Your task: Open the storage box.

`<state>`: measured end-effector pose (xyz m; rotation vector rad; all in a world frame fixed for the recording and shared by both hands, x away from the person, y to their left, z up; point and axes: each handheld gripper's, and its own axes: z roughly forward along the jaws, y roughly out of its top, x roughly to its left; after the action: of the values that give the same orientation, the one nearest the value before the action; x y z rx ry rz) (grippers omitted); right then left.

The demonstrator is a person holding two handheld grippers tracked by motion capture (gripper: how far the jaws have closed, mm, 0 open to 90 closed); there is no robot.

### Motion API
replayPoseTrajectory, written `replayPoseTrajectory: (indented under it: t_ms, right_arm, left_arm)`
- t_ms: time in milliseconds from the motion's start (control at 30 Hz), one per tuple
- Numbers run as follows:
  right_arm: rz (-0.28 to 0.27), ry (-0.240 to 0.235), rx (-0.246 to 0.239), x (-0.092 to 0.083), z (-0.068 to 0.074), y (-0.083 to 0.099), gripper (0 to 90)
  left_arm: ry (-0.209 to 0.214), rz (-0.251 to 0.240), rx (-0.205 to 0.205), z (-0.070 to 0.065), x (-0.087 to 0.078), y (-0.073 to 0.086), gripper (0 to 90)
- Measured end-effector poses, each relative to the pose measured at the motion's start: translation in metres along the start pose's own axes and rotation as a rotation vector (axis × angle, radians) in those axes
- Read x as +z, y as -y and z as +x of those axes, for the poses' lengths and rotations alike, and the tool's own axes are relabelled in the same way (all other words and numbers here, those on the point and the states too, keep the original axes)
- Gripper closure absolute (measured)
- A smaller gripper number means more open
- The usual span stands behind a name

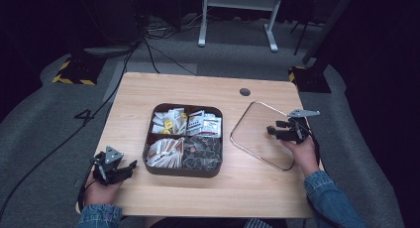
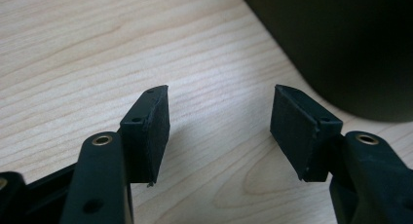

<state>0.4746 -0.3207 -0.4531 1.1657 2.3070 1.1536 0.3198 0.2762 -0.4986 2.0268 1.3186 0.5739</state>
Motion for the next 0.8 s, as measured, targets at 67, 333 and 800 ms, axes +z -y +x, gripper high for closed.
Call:
replayPoseTrajectory:
  t_ms: [67,333,800]
  right_arm:
    - [-0.011,-0.008,-0.002,-0.004,0.003,0.001,40.2]
    - [-0.076,-0.116,0.004,-0.023,0.040,0.022,46.8]
    - [-0.019,-0.217,-0.079,-0.015,0.088,0.043,54.1]
  left_arm:
    - [0.011,-0.034,-0.031,0.000,-0.006,-0.002,40.0]
    - [0.020,-0.091,-0.002,-0.016,-0.027,-0.012,40.0]
    - [0.059,-0.147,-0.033,-0.022,-0.040,-0.014,39.9]
